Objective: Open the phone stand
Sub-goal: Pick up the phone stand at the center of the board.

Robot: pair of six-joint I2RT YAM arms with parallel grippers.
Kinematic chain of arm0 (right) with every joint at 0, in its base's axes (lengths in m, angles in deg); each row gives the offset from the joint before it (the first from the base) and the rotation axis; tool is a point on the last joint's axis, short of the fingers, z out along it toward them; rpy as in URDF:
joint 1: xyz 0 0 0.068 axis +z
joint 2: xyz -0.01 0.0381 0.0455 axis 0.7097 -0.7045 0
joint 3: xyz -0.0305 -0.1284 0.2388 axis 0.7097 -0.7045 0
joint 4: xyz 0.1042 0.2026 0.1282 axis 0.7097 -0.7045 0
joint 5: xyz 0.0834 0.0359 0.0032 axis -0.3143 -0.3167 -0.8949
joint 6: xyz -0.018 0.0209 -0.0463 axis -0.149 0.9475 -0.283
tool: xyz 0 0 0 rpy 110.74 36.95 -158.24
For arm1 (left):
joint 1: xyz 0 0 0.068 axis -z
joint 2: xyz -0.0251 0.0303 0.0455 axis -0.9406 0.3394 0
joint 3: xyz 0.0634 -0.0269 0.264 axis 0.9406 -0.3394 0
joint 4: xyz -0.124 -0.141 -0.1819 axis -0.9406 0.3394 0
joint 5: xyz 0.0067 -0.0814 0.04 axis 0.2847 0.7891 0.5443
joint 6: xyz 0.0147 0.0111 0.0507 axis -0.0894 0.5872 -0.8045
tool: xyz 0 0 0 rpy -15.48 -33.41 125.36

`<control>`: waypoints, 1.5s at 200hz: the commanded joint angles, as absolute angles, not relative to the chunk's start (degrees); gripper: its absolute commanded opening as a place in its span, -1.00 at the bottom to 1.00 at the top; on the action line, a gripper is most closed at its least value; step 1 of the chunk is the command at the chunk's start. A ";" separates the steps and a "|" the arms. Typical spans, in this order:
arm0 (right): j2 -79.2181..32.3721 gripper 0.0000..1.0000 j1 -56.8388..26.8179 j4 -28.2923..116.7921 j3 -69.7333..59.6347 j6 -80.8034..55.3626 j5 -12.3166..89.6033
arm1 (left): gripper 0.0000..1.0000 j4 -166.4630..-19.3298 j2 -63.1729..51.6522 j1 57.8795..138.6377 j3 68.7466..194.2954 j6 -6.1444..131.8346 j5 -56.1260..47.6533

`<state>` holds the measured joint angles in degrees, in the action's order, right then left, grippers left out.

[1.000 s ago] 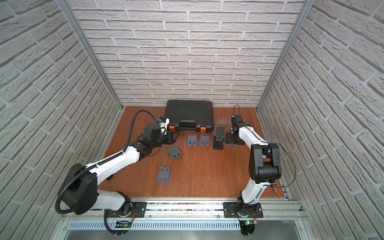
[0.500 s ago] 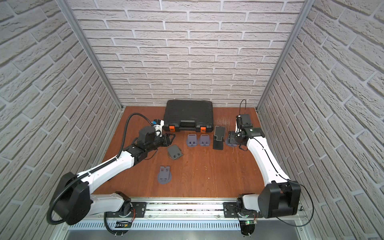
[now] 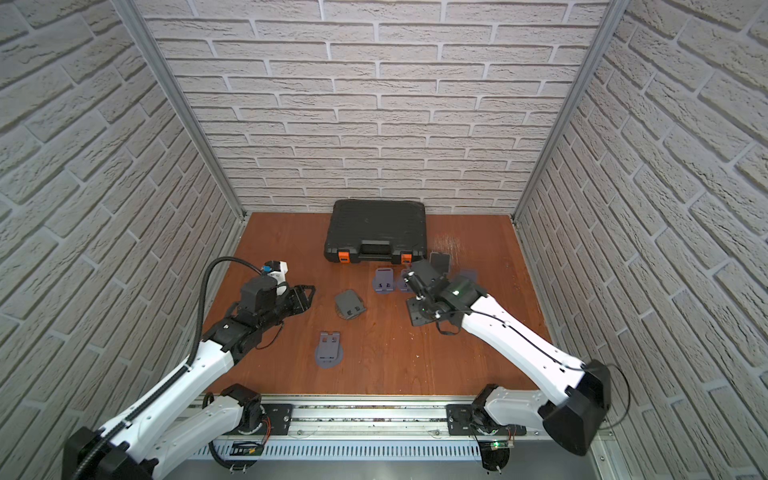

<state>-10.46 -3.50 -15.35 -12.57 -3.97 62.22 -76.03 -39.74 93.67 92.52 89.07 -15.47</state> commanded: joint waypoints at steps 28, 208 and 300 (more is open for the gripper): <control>-30.78 -0.15 9.18 -13.83 2.20 -7.40 61.64 | 0.05 -65.20 -47.43 91.49 89.49 92.09 -22.33; -59.39 -0.37 14.99 -12.36 26.00 -23.31 48.29 | 0.07 -60.91 -58.57 83.41 78.95 98.27 -25.83; -65.62 -0.44 14.86 -11.26 32.05 -25.96 49.49 | 0.07 -60.70 -60.60 82.56 77.76 98.44 -25.37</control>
<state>-64.16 14.64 -11.79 29.57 -24.41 49.08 -60.62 -59.52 83.26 78.99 98.25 -25.18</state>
